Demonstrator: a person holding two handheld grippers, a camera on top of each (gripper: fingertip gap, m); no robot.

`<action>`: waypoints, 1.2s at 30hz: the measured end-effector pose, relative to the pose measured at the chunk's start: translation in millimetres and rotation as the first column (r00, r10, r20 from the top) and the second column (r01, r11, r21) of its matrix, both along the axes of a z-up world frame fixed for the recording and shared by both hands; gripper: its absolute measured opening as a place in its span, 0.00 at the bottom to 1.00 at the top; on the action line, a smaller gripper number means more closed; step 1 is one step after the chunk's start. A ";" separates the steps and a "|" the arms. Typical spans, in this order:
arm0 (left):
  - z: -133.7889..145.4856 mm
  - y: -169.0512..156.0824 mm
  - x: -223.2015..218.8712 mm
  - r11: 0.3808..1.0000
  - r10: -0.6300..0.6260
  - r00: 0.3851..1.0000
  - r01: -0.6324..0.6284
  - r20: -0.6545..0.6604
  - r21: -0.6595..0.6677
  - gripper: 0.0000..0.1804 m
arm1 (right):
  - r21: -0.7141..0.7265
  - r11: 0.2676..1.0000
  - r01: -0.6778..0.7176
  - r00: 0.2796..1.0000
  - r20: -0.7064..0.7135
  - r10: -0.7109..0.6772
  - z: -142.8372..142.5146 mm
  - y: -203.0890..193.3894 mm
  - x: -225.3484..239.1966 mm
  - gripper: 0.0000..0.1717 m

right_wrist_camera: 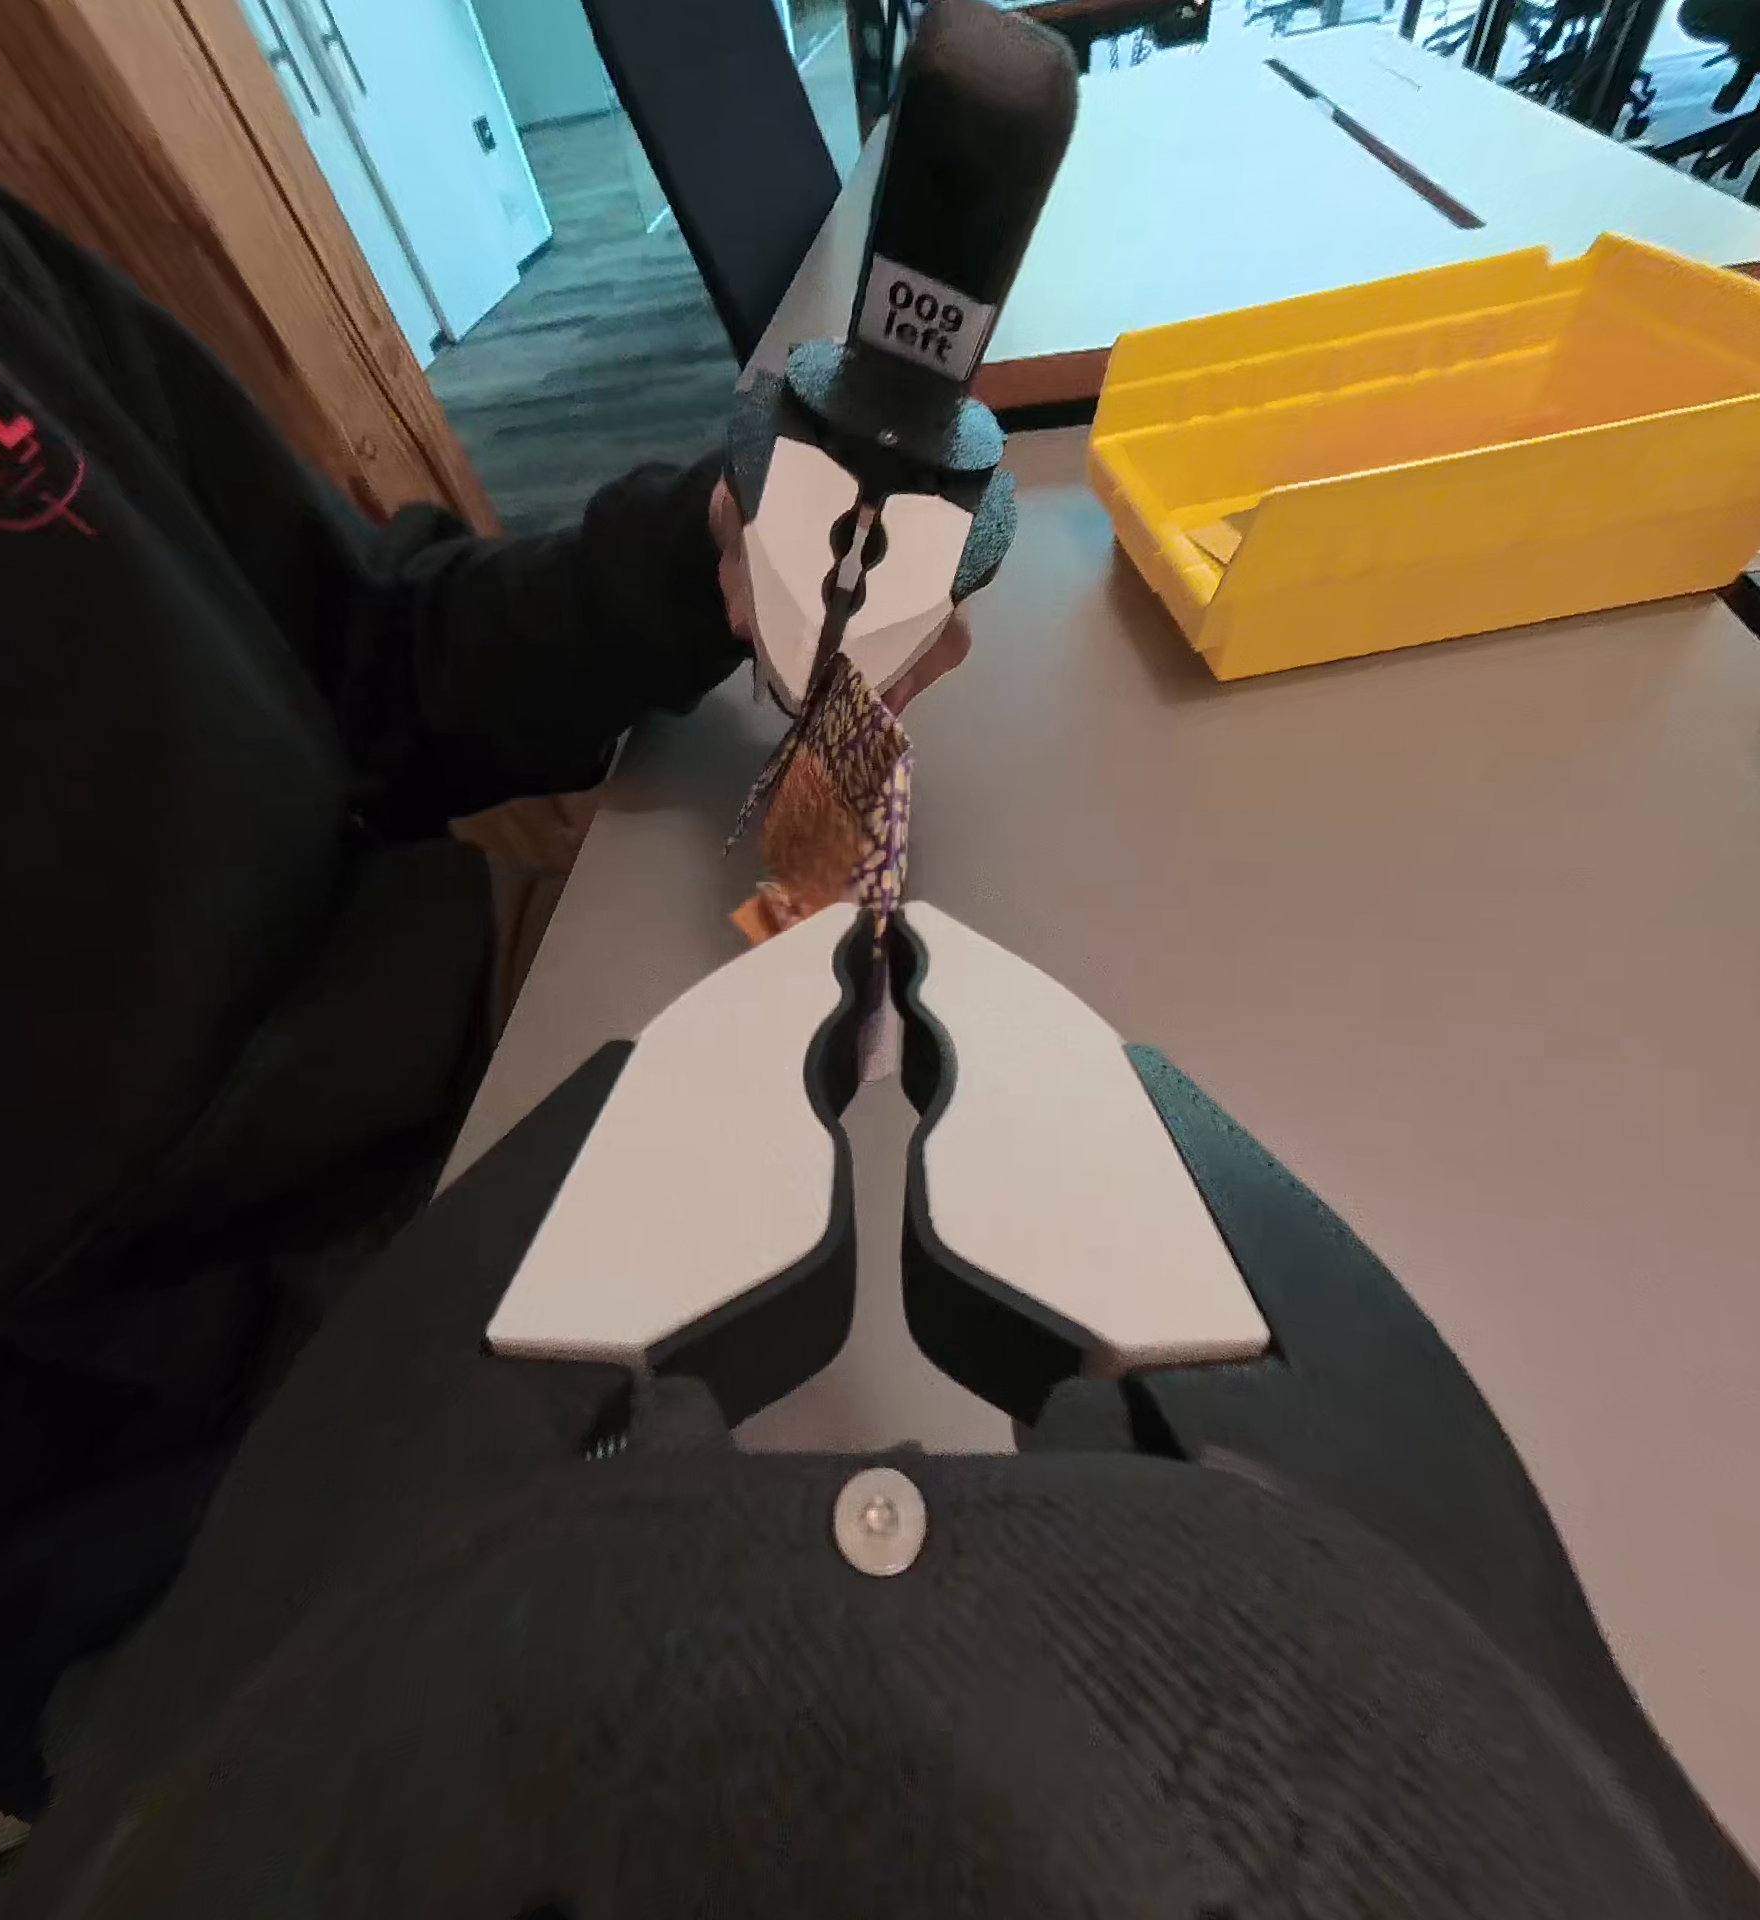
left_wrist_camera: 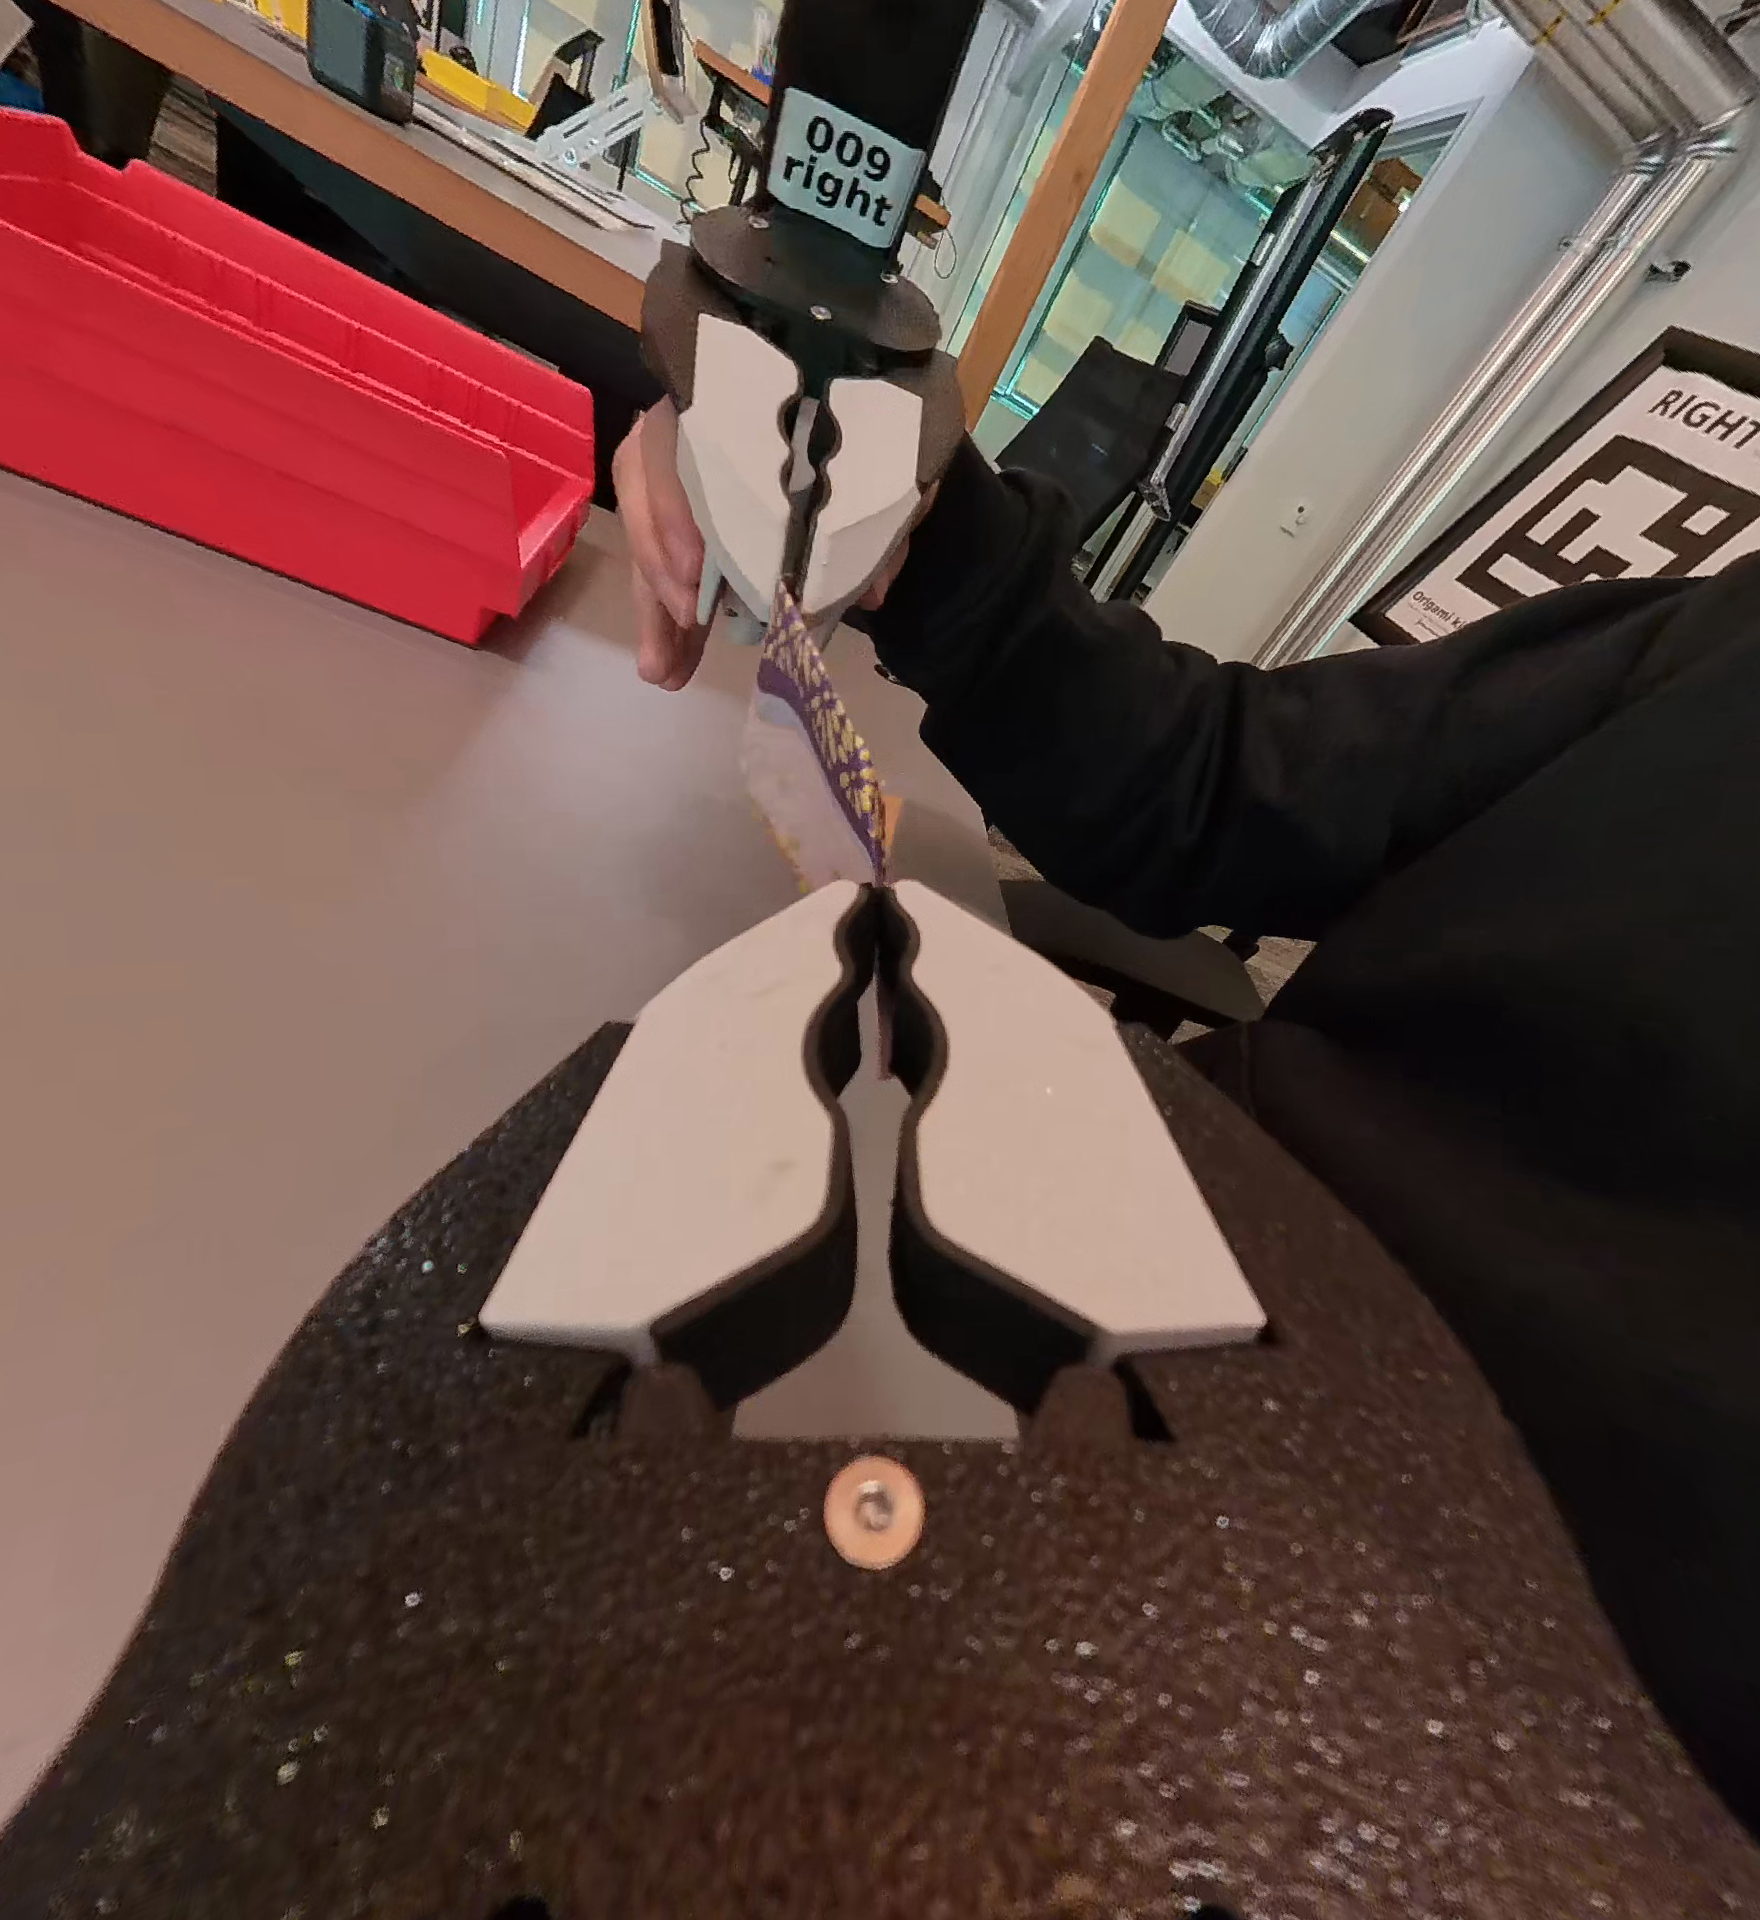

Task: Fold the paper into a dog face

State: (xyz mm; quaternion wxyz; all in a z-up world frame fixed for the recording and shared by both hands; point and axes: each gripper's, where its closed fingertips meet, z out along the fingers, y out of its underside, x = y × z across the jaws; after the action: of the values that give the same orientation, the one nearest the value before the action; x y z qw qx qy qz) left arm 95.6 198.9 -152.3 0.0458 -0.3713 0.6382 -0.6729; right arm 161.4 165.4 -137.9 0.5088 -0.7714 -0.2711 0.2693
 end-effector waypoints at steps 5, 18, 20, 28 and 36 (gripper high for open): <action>0.6 2.8 4.2 0.999 0.033 0.999 -0.033 0.006 -0.008 0.00 | 0.028 0.999 0.037 0.999 0.021 -0.038 -1.6 1.9 6.3 0.00; -4.3 41.6 26.8 0.944 0.321 0.946 -0.323 0.042 0.067 0.25 | -0.164 0.862 0.480 0.796 -0.332 -0.506 48.6 -54.8 164.5 0.00; -7.8 42.3 28.1 0.946 0.318 0.948 -0.319 0.025 0.055 0.24 | -0.206 0.768 0.606 0.677 -0.372 -0.634 53.3 -72.8 216.8 0.00; -23.8 39.7 36.3 0.952 0.304 0.952 -0.304 -0.017 0.029 0.20 | -0.467 0.326 0.822 0.100 -0.445 -0.890 -5.7 -126.6 367.0 0.00; -40.2 34.5 41.6 0.962 0.274 0.960 -0.274 -0.064 0.001 0.18 | -0.565 0.010 0.825 -0.235 -0.359 -0.903 -69.5 -139.4 414.6 0.00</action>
State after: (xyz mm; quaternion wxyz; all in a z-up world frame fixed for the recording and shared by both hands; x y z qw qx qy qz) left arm 137.2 233.4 -192.5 0.1169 -0.4773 0.5792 -0.6504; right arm 576.0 26.0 -207.4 0.5559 -0.5980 0.5692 0.0971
